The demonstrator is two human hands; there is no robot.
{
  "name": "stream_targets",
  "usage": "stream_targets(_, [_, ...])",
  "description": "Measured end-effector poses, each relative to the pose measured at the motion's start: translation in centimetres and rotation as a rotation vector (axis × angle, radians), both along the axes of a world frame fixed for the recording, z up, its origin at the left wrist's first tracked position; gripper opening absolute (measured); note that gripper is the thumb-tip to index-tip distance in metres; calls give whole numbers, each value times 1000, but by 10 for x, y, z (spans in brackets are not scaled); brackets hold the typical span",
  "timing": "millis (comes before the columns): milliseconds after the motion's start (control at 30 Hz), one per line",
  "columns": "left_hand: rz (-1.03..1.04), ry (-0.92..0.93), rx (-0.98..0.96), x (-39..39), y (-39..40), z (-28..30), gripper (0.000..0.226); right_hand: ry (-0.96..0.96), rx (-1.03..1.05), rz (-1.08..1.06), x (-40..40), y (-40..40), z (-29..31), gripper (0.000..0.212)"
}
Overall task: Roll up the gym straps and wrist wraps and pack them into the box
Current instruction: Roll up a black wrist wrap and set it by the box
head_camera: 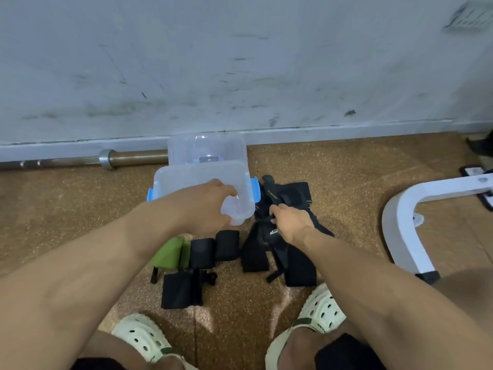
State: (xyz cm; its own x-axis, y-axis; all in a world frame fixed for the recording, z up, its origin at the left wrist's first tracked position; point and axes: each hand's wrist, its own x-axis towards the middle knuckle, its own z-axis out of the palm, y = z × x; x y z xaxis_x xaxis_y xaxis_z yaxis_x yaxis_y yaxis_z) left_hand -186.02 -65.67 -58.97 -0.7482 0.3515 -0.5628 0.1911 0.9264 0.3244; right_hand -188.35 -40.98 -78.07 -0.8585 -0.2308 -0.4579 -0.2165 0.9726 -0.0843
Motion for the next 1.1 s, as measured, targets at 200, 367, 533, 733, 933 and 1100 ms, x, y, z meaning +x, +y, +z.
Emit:
stream_targets(200, [-44, 65, 9, 15, 8, 13, 63, 34, 45, 145, 3, 10, 70, 20])
stream_targets(367, [10, 84, 110, 29, 21, 16, 71, 135, -10, 270, 8, 6, 158, 18])
stream_targets(533, [122, 106, 344, 47, 31, 14, 54, 282, -203, 364, 43, 1, 218, 20])
stream_targets(733, [238, 253, 452, 50, 28, 12, 20, 251, -629, 129, 55, -15, 205, 42])
stream_targets(933, [274, 197, 313, 42, 20, -2, 28, 148, -486, -179, 14, 12, 135, 58])
stream_targets(1100, [210, 223, 254, 35, 16, -15, 78, -44, -393, -527, 9, 46, 48, 66])
